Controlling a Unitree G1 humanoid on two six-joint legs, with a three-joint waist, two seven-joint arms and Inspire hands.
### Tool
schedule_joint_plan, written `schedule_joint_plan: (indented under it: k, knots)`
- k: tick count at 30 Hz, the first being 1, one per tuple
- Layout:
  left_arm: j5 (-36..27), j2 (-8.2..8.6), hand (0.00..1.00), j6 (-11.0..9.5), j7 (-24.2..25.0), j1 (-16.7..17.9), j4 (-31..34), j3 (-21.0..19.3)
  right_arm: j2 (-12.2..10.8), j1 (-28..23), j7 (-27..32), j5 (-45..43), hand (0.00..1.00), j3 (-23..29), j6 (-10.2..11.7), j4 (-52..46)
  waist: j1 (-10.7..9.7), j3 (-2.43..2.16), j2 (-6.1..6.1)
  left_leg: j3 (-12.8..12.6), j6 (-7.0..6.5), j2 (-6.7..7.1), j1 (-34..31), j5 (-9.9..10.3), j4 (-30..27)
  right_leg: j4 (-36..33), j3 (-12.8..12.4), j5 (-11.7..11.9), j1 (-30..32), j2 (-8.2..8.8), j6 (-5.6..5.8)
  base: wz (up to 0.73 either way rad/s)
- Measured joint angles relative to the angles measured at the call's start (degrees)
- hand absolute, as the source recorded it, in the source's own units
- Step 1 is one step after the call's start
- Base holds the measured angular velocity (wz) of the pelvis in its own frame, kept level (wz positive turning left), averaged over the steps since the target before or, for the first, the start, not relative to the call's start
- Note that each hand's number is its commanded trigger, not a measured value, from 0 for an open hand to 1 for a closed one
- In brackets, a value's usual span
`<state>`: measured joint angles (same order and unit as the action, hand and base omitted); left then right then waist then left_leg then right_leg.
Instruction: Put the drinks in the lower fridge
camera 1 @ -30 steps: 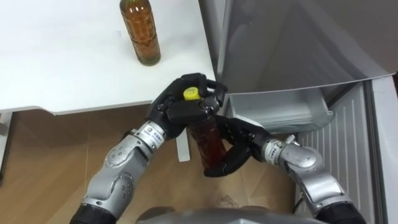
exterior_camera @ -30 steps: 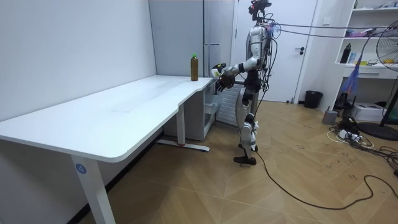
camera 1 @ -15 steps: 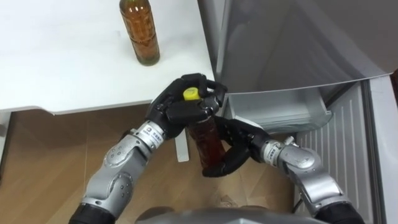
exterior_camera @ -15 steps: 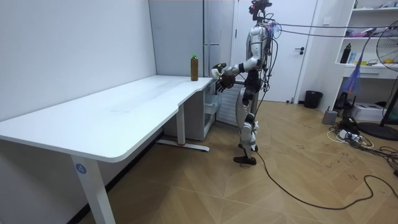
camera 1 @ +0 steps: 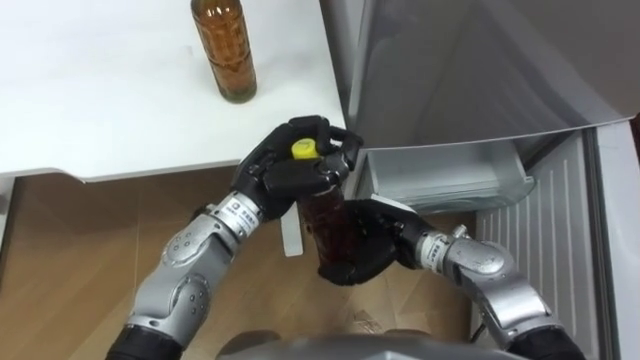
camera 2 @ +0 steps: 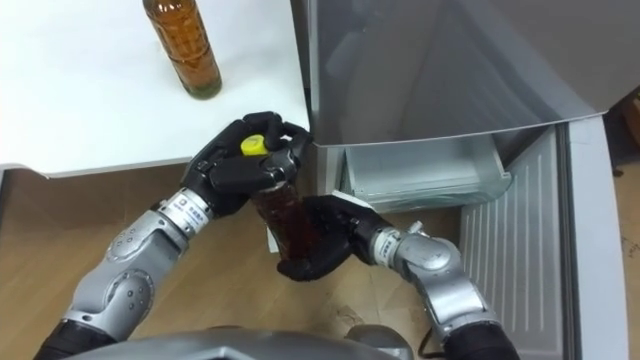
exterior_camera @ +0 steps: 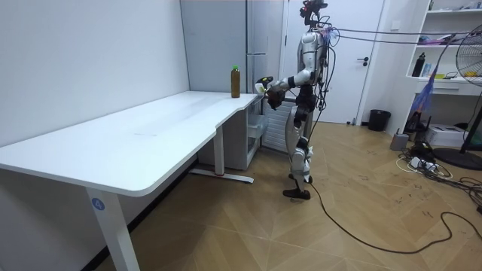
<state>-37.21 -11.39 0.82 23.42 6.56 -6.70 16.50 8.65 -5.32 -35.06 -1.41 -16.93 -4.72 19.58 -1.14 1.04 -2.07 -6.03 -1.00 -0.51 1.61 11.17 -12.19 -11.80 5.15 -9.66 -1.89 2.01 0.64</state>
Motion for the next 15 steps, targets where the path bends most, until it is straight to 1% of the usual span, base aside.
schedule_joint_plan:
  k: [9, 15]
  knots:
    - [-1.0, 0.37, 1.0, 0.0, 0.6, -0.4, 0.2, 0.9, 0.8, 0.0, 0.1, 0.0, 1.0, -0.9, 0.9, 0.0, 0.0, 0.0, 0.01, 0.0, 0.0, -0.2, 0.2, 0.0, 0.0, -0.7, -0.2, 0.0, 0.1, -0.01, -0.01, 0.0]
    - [-1.5, 0.37, 1.0, 0.0, 1.0, -0.4, 0.2, 1.0, 0.8, -0.1, -0.1, 1.3, 1.0, -0.9, 0.9, 0.4, 0.1, 0.04, 0.11, 0.0, -0.01, -0.4, 0.1, 0.0, -0.4, -0.9, -0.2, 0.0, 0.2, -0.03, -0.01, 0.0]
